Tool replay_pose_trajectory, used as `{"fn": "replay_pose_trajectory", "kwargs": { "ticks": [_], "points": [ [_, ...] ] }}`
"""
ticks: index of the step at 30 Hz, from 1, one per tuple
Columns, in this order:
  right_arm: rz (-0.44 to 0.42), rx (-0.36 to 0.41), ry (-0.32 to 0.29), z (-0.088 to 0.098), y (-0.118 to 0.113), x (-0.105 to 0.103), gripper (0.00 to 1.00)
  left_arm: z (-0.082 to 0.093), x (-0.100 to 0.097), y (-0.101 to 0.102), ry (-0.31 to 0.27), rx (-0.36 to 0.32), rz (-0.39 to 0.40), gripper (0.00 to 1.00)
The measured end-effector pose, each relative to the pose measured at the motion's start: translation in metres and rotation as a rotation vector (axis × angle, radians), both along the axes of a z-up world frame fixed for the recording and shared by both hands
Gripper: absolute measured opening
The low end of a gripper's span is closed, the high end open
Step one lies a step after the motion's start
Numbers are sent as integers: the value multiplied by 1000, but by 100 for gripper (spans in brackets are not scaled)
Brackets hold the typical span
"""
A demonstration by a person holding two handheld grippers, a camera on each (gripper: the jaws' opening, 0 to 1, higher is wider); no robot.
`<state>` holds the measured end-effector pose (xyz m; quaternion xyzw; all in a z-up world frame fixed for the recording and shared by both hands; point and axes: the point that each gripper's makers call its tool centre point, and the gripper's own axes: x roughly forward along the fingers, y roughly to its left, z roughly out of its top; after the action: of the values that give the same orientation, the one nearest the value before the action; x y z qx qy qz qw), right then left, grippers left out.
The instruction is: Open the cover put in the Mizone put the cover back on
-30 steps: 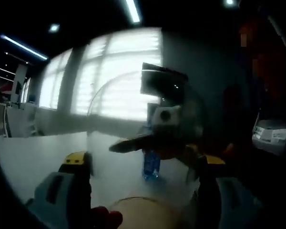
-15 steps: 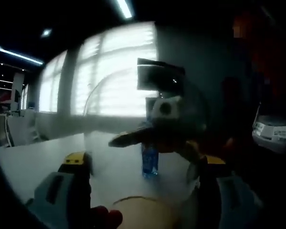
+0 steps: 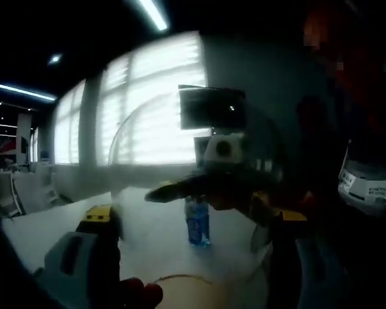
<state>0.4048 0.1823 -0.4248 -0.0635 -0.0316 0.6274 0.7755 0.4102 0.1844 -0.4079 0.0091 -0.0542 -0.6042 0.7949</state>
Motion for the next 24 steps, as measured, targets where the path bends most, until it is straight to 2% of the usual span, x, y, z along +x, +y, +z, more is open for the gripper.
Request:
{"fn": "replay_pose_trajectory", "kwargs": {
  "ticks": [4, 7, 24],
  "points": [
    [4, -7, -6, 3, -1, -6, 91, 3, -6, -1, -5, 5, 1, 84],
    [6, -9, 24, 1, -1, -10, 91, 1, -9, -2, 20, 1, -2, 84],
    [31, -43, 126, -36, 4, -11, 90, -35, -7, 3, 129, 10, 24, 84]
  ]
}}
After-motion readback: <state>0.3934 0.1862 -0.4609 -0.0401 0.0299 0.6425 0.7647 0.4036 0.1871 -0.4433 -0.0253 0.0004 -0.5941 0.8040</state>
